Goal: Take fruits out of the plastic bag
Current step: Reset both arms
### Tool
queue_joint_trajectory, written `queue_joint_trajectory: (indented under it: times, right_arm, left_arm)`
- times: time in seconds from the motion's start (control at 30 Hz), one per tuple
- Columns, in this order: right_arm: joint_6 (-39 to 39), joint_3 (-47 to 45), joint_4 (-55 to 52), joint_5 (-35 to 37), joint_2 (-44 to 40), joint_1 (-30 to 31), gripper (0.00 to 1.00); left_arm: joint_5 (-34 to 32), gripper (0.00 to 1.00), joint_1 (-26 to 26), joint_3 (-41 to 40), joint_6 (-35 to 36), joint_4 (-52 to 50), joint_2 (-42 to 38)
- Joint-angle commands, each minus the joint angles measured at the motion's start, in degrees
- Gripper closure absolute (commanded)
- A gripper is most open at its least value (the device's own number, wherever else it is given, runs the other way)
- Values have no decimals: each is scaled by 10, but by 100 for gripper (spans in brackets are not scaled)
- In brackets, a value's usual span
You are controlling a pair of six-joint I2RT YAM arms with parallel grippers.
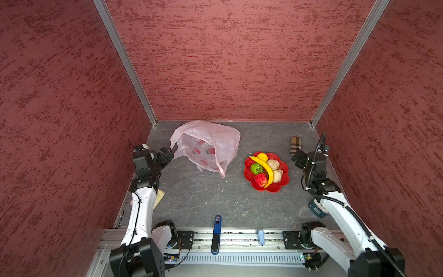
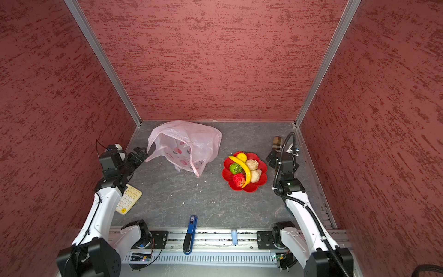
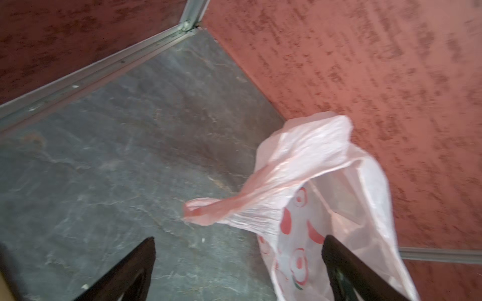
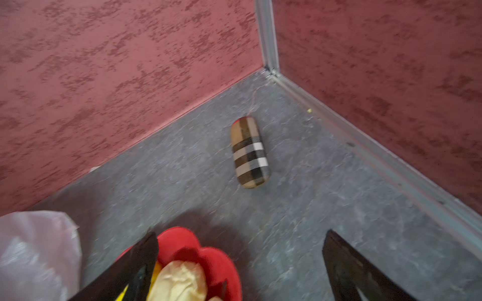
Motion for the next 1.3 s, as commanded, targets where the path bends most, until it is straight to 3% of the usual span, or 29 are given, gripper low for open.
queue_joint_trajectory:
  times: [0.0, 0.23, 0.33, 0.43, 0.53, 0.63, 0.77, 0.87, 0.93, 1.03, 1.27]
  right_arm:
    - [-88, -38, 157, 98, 9, -5, 1]
    - [-139, -148, 358, 105, 66, -7, 1]
    - [-186, -210, 519, 91, 104, -9, 1]
    - [-224, -254, 681, 79, 170, -13, 1]
    - [-228, -238, 717, 43, 215, -20, 1]
    - [-223, -217, 752, 6, 282, -30, 1]
    - [-225, -204, 744, -38, 306, -38, 1]
    - [-211, -207, 743, -76, 305, -59, 1]
    - [-203, -211, 748, -102, 306, -72, 1]
    - [-208, -227, 839, -110, 361, -75, 1]
    - [-198, -181, 730, -102, 347, -79, 1]
  left_arm:
    - [-69, 1, -2, -28, 71, 37, 21]
    - [-131, 1, -44, -135, 142, 234, 61]
    - [-161, 1, -80, -204, 173, 421, 92]
    - [-151, 1, -98, -218, 192, 508, 119]
    - [-129, 1, -105, -230, 202, 610, 160]
    - [-121, 1, -112, -212, 225, 610, 188]
    - [-119, 1, -120, -251, 238, 762, 263]
    - [-104, 1, -131, -244, 262, 806, 312]
    - [-107, 1, -136, -229, 264, 749, 295]
    - [-107, 1, -138, -222, 268, 752, 304]
    - [-134, 1, -158, -170, 281, 654, 306]
